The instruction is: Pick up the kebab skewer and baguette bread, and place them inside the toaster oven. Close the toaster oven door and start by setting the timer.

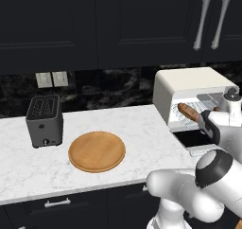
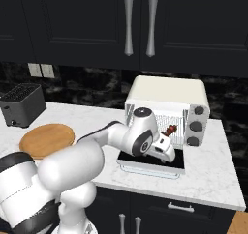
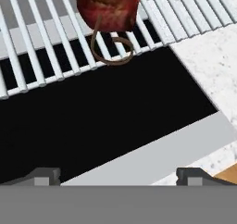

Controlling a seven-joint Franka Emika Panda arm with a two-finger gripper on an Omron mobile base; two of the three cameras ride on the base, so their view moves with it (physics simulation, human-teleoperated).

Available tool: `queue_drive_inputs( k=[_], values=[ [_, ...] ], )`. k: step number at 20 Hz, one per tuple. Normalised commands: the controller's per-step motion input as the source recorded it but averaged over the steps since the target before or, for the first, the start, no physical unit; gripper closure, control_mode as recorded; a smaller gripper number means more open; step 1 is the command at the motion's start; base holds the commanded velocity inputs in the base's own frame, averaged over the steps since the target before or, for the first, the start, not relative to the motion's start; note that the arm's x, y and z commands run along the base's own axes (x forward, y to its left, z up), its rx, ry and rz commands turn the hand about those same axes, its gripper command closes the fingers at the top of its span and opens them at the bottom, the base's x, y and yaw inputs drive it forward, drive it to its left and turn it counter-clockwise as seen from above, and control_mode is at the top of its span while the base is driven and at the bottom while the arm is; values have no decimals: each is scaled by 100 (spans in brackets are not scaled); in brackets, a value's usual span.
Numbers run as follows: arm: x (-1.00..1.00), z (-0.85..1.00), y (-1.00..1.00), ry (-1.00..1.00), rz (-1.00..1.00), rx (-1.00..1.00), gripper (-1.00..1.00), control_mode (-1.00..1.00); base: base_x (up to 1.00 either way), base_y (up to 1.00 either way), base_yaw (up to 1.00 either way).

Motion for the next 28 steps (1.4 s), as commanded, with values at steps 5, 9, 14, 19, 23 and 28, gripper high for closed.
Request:
queue_drive_inputs(
  k=[5,9,14,19,23,28],
  values=[
    [14,-22,0,1,-2,5,-100,-100,0,0,0],
    [25,-4,0,0,-5,7,-100,-100,0,0,0],
    [32,-2,0,0,-7,3,-100,-100,0,0,0],
    [5,-9,0,0,-8,0,-100,-100,0,0,0],
    [19,0,0,-3,-13,1,-100,-100,0,0,0],
    [42,0,2,-6,-15,2,-100,-100,0,0,0]
  ],
)
